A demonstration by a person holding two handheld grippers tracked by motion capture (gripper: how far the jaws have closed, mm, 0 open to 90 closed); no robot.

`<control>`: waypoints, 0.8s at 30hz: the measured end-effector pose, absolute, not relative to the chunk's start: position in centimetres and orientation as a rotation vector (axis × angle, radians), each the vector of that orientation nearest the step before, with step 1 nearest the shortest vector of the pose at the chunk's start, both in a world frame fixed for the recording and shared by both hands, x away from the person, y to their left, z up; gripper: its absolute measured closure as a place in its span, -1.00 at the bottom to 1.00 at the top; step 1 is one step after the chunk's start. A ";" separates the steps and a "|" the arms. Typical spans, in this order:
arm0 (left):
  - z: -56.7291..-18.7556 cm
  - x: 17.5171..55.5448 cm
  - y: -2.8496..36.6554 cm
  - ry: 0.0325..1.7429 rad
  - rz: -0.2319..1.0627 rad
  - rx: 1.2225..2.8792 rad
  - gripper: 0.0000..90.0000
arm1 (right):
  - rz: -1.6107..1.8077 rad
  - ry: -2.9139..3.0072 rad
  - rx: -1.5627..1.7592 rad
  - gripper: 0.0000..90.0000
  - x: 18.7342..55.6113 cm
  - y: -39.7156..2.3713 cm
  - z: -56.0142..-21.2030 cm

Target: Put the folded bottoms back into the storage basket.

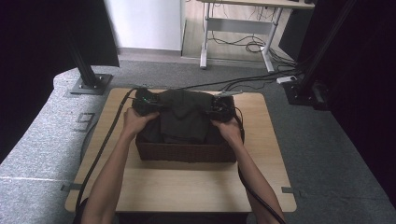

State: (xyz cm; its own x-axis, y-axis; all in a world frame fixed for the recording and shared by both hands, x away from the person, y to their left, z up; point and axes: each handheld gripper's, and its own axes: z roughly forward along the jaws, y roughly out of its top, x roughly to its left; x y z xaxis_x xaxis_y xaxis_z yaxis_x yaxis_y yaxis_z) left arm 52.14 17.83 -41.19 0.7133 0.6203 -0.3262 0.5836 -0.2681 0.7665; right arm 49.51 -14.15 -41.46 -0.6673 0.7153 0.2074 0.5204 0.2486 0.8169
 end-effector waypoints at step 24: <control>-43.0 52.0 16.2 1.043 0.117 2.131 0.46 | 1.201 2.417 1.255 0.47 50.7 -13.0 -43.8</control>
State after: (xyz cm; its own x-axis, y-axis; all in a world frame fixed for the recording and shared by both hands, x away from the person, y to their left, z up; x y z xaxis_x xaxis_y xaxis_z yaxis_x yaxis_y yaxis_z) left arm 52.00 16.16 -43.05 0.6642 0.7119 -0.2283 0.6433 -0.3886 0.6597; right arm 50.69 -13.03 -43.81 -0.6334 0.7464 0.2045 0.6136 0.3234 0.7204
